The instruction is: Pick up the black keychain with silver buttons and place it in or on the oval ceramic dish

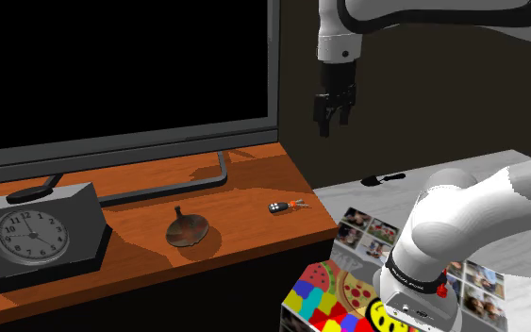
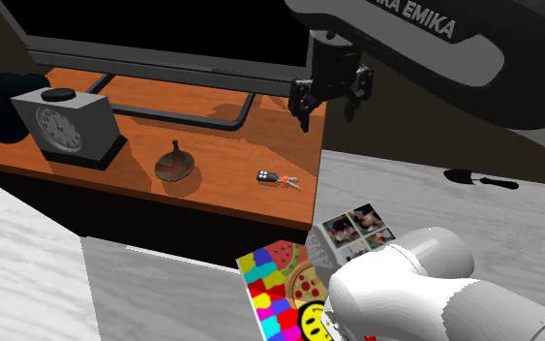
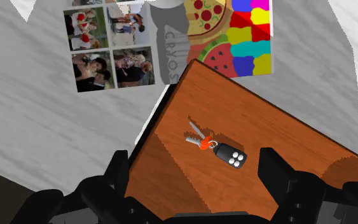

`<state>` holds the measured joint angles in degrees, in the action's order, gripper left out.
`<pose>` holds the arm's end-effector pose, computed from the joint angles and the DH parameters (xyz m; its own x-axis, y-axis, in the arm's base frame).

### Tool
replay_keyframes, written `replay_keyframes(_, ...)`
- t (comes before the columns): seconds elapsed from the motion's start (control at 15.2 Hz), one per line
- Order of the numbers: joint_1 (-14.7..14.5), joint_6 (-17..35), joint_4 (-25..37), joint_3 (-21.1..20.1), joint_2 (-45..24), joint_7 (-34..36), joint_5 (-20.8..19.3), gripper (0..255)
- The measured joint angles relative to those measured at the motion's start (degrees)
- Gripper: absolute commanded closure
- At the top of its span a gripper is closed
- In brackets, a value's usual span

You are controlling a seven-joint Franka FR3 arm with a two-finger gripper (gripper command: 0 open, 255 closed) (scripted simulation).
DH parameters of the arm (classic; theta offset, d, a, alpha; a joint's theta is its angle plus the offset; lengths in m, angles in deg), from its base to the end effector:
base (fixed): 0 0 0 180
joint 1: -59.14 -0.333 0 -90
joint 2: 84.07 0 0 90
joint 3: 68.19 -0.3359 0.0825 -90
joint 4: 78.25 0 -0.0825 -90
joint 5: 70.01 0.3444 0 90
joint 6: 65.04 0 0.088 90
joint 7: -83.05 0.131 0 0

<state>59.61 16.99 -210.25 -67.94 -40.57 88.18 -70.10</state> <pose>0.2434 -0.0037 0.5848 0.9886 -0.1005 -0.1124 -0.1002 -0.9949 0.0086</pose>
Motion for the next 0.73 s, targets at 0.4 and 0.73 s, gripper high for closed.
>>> replay_keyframes(0.4,-2.9,9.6,-8.5,1.1,1.0,-7.1,-1.0,0)
replay_keyframes(0.73,-6.3,21.9,-17.1,2.9,0.3,-16.2,-2.4,0)
